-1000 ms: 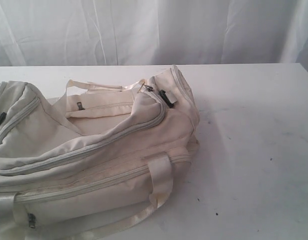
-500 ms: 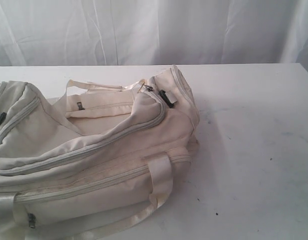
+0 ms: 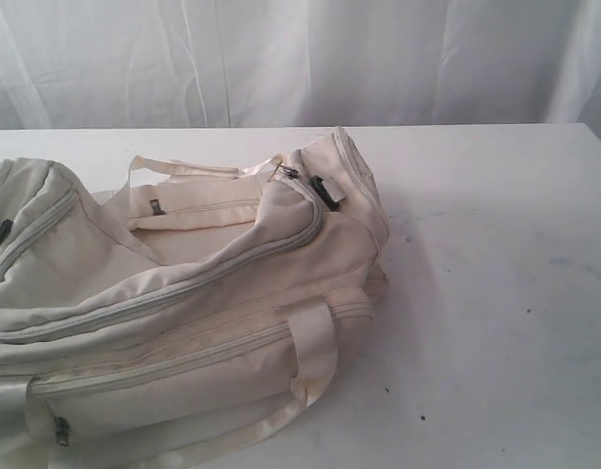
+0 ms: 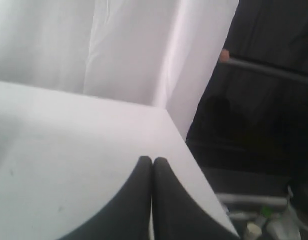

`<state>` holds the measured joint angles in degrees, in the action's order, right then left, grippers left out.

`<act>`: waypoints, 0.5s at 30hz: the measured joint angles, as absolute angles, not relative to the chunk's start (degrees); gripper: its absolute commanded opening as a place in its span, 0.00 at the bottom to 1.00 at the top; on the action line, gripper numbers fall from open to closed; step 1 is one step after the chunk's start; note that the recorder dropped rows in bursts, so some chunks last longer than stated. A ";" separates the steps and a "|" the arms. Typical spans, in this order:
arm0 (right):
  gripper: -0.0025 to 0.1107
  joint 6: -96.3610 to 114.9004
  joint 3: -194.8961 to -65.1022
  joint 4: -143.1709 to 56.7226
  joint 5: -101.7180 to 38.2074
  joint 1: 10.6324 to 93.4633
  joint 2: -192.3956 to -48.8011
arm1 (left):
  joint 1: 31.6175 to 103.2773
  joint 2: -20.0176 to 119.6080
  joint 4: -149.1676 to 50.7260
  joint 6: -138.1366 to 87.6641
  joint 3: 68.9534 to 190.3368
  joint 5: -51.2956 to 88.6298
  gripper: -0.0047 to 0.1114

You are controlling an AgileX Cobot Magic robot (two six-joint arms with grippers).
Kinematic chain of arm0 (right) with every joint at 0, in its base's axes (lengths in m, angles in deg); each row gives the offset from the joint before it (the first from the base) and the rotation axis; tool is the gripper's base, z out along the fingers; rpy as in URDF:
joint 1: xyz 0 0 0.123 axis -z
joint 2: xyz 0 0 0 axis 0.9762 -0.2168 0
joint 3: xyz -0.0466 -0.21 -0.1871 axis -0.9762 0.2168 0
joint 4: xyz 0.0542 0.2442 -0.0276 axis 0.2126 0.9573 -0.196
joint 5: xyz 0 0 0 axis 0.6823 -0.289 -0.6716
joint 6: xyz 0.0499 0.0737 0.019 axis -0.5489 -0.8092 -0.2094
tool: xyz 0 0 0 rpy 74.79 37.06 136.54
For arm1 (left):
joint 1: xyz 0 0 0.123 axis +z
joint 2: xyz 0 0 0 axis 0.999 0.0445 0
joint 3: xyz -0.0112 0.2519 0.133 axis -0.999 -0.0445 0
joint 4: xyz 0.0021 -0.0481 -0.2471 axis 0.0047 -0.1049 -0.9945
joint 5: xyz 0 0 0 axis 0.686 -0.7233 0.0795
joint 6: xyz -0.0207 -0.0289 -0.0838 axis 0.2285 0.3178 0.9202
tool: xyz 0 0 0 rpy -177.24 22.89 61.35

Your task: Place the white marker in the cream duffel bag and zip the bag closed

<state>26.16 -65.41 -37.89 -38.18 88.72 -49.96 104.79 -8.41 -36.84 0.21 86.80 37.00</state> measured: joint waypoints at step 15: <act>0.02 25.94 -65.19 -38.28 -53.12 89.81 -49.13 | 104.79 -8.41 -36.79 0.31 86.80 36.55 0.04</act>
